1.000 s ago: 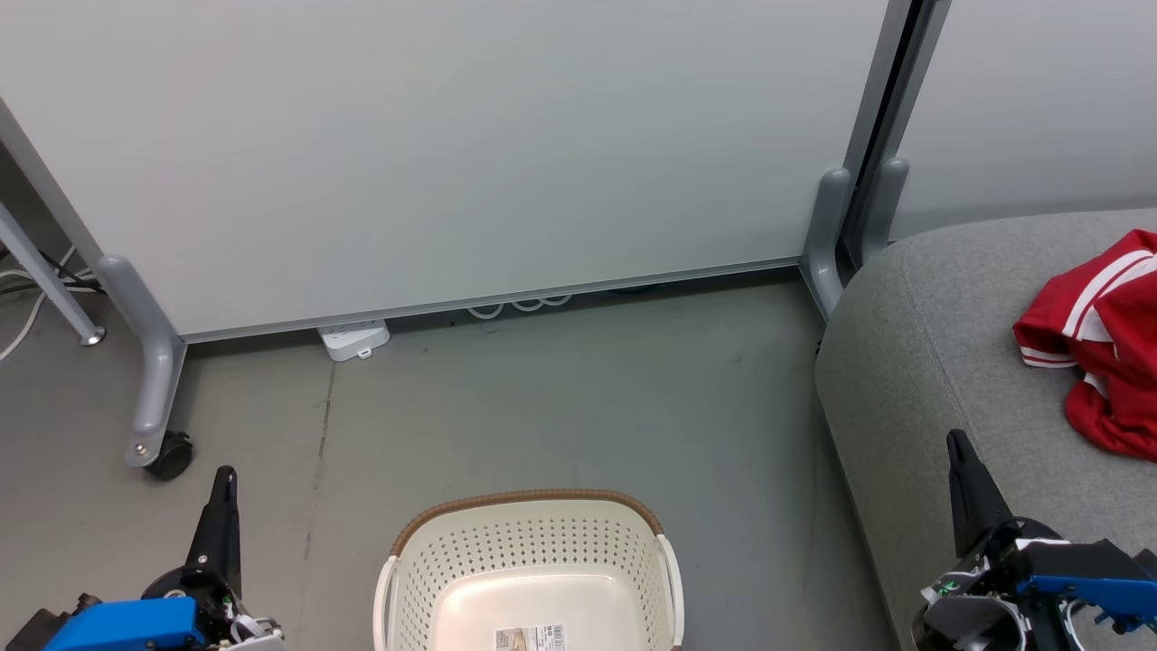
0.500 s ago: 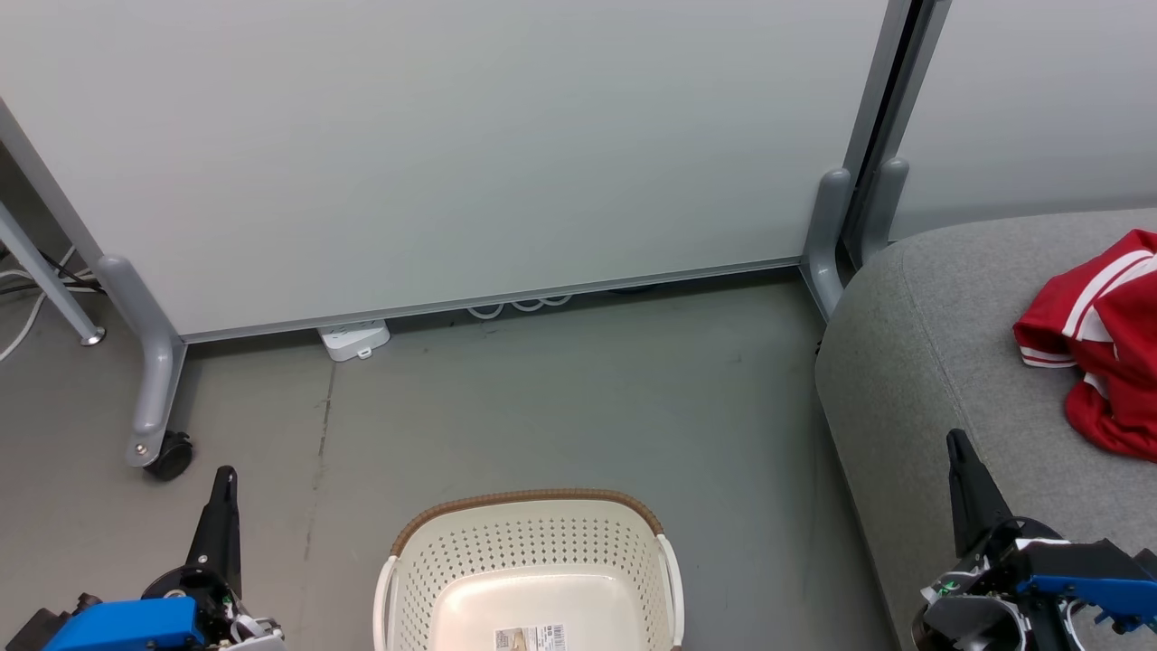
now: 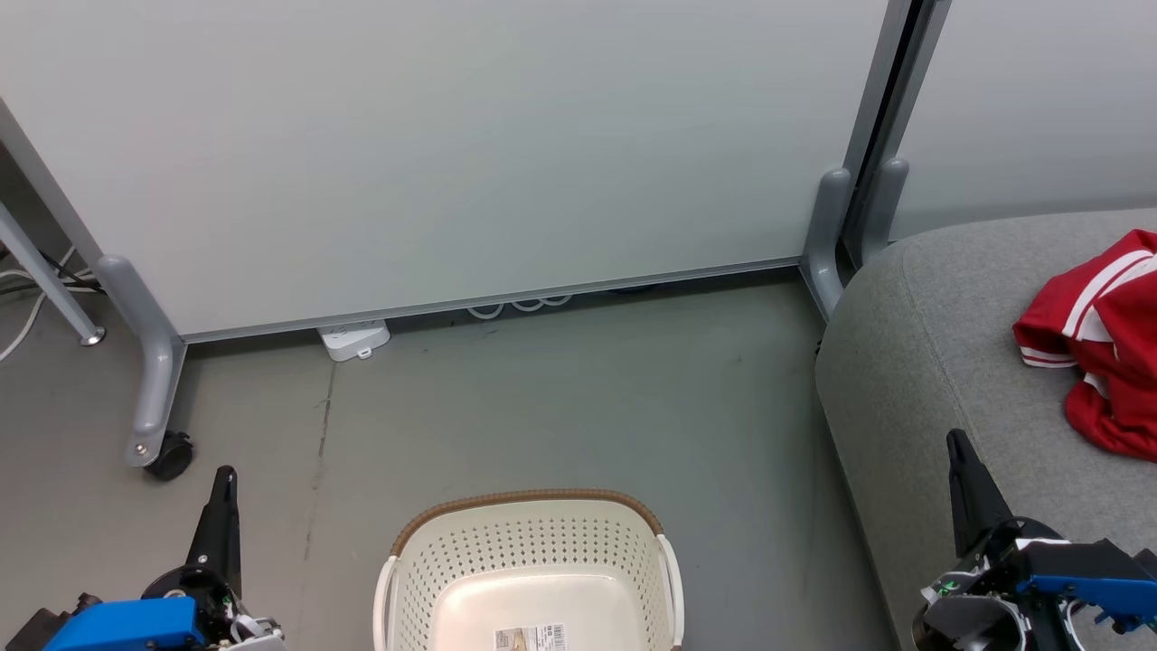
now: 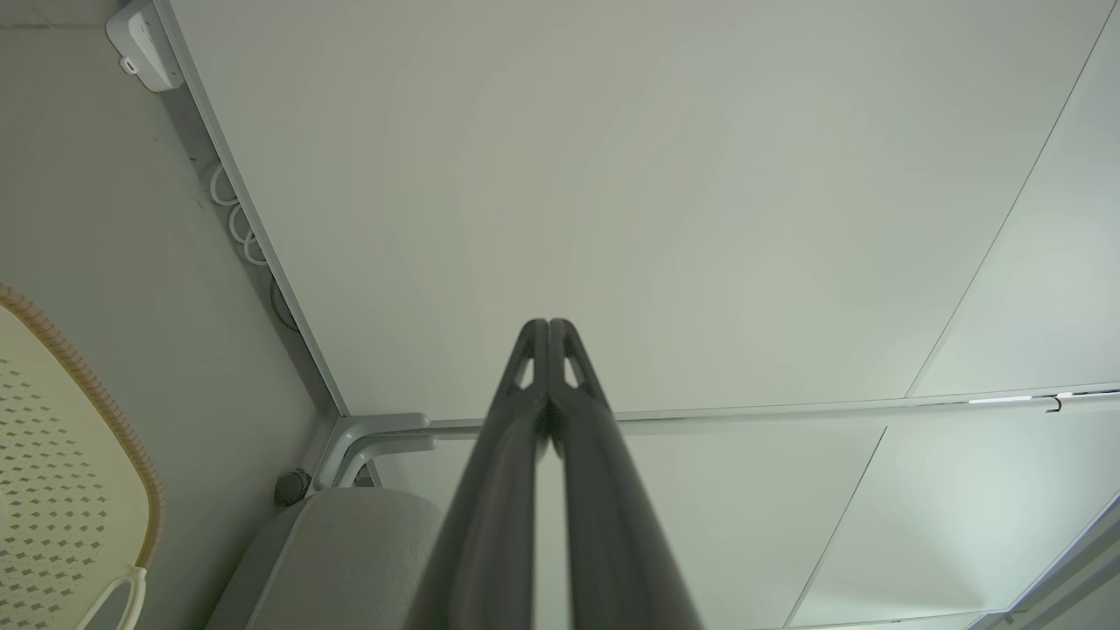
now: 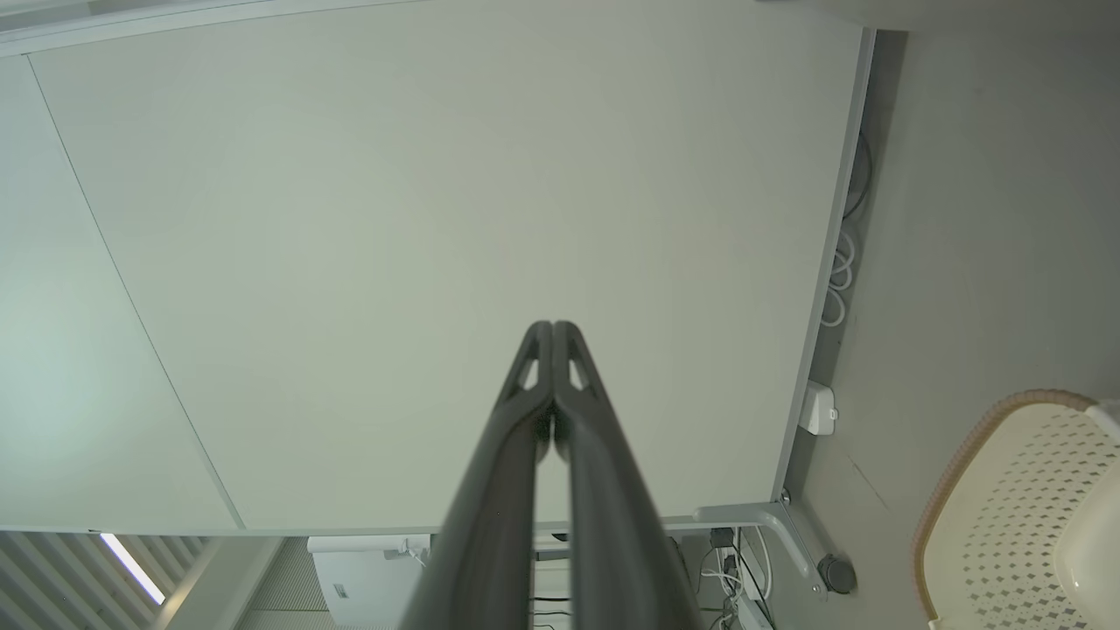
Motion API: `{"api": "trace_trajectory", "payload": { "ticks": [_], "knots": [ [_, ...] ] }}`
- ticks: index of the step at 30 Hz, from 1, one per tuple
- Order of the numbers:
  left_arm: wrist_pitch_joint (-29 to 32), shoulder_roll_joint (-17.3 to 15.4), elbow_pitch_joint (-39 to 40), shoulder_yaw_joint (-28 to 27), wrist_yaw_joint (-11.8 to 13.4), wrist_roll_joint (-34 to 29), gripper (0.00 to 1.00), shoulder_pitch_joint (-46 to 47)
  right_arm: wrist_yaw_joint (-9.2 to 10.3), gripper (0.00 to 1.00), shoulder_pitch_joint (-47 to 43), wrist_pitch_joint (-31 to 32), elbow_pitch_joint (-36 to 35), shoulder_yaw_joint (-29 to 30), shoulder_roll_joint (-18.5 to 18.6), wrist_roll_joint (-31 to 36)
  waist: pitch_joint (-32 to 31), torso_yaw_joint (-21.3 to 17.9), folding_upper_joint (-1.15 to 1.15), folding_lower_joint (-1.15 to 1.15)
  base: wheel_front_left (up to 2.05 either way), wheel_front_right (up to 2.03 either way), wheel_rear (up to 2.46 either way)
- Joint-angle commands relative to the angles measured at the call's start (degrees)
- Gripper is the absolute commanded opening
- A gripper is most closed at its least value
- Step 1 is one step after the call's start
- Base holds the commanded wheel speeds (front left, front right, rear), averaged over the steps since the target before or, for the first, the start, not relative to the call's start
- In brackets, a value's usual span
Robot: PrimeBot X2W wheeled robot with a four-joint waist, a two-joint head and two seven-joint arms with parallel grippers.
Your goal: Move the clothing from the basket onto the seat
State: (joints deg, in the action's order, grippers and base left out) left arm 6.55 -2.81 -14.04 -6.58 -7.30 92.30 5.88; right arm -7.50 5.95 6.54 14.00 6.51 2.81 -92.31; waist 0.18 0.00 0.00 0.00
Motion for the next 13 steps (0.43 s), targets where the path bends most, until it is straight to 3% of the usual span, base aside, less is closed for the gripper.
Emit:
{"api": "trace_trajectory", "payload": {
  "ticks": [1,13],
  "knots": [
    [0.23,-0.15,0.12,-0.17,-0.35,0.13,0.00,0.65,0.02,0.00,0.56,0.09,0.05,0.06,0.13,-0.19,0.00,0.00,0.00,0.00,0.00,0.00,0.00],
    [0.24,-0.14,0.14,-0.16,-0.35,0.12,0.00,0.65,0.02,0.00,0.55,0.09,0.05,0.06,0.13,-0.20,0.00,0.00,0.00,0.00,0.00,0.00,0.00]
  ]
}}
